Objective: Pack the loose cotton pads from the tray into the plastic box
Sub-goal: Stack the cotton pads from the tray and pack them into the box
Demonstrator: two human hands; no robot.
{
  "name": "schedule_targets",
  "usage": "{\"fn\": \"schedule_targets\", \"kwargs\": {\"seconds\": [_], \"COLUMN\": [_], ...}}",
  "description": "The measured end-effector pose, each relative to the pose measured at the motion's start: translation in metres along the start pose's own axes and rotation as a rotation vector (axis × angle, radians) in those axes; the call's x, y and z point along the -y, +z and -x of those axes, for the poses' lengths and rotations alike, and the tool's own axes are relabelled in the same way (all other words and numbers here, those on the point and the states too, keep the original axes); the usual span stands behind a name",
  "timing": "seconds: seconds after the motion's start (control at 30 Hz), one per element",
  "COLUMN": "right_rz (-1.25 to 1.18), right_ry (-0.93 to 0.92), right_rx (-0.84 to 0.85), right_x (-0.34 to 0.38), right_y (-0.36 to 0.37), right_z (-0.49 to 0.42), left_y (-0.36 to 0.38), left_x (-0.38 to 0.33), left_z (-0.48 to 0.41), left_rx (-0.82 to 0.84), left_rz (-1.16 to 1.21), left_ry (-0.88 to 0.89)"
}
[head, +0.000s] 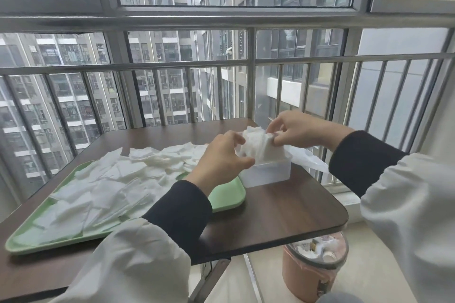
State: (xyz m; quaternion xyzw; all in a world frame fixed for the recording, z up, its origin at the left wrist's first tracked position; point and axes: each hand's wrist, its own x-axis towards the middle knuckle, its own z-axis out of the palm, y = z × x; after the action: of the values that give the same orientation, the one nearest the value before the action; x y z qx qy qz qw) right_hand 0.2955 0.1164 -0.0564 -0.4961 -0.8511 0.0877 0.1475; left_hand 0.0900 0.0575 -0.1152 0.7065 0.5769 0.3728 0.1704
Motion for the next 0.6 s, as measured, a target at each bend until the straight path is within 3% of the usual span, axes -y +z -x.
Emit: {"fn": "schedule_targets", "kwargs": {"seconds": [0.37, 0.6], "right_rz": [0.266, 0.171], "right_ry": [-0.021, -0.055], "right_rx": [0.008, -0.015], "right_x": [0.005, 0.007], "right_y": [0.017, 0.013], "right_z": [-0.009, -0.009], "left_y": [0.0, 0.0], "left_x": [0.005, 0.006], "left_z": [-0.004, -0.003], "left_rx": [0.02, 0.016], "left_rz": [0.02, 0.04], "left_ry": [-0.026, -0.027]}}
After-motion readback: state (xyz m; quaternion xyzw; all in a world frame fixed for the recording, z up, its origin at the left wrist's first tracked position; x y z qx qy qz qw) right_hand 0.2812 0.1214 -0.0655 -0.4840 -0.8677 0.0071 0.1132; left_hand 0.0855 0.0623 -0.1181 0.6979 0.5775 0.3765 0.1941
